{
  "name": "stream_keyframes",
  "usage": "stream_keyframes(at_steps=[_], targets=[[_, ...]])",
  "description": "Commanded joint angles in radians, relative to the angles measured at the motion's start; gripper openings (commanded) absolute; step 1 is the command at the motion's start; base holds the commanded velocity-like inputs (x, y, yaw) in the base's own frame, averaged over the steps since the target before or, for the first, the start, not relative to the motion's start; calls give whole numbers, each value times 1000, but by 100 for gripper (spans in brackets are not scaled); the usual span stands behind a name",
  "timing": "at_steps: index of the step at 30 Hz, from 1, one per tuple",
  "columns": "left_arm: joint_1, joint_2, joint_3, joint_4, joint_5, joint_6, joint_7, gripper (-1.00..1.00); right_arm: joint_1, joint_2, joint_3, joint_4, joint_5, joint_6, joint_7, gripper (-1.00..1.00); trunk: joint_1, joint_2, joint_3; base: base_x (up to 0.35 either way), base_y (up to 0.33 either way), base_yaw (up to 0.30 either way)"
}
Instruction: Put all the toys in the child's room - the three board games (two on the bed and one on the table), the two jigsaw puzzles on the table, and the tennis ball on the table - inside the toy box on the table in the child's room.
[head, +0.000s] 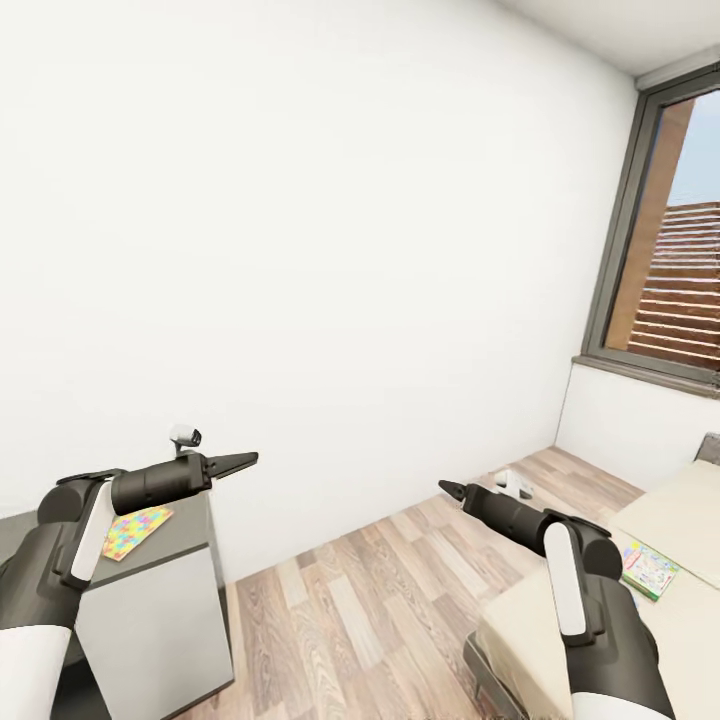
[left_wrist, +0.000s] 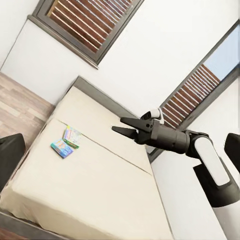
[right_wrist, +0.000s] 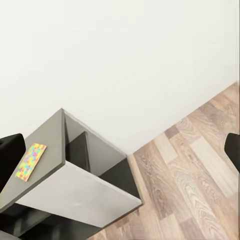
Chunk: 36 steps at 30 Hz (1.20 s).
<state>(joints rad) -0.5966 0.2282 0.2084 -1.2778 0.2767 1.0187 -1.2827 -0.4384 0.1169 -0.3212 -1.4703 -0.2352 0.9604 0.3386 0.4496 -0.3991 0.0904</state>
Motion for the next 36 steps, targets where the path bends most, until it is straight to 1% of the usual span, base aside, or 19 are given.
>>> stream_keyframes(at_steps=[1, 17, 27, 36], targets=[[0, 0, 0, 0, 3, 7, -1, 100, -1, 1, -5, 0, 5, 5, 8, 100, 0, -1, -2, 0, 0, -185], [0, 0, 0, 0, 3, 8, -1, 100, -1, 1, -11, 2, 6, 4, 8, 100, 0, -1, -25, 0, 0, -147], [0, 0, 0, 0, 3, 8, -1, 100, 0, 1, -48, 5, 5, 4, 8, 100, 0, -1, -40, 0, 0, -134], [0, 0, 0, 0, 1, 8, 0, 100, -1, 1, -60, 5, 5, 3, 8, 100, 0, -1, -53, 0, 0, -133]])
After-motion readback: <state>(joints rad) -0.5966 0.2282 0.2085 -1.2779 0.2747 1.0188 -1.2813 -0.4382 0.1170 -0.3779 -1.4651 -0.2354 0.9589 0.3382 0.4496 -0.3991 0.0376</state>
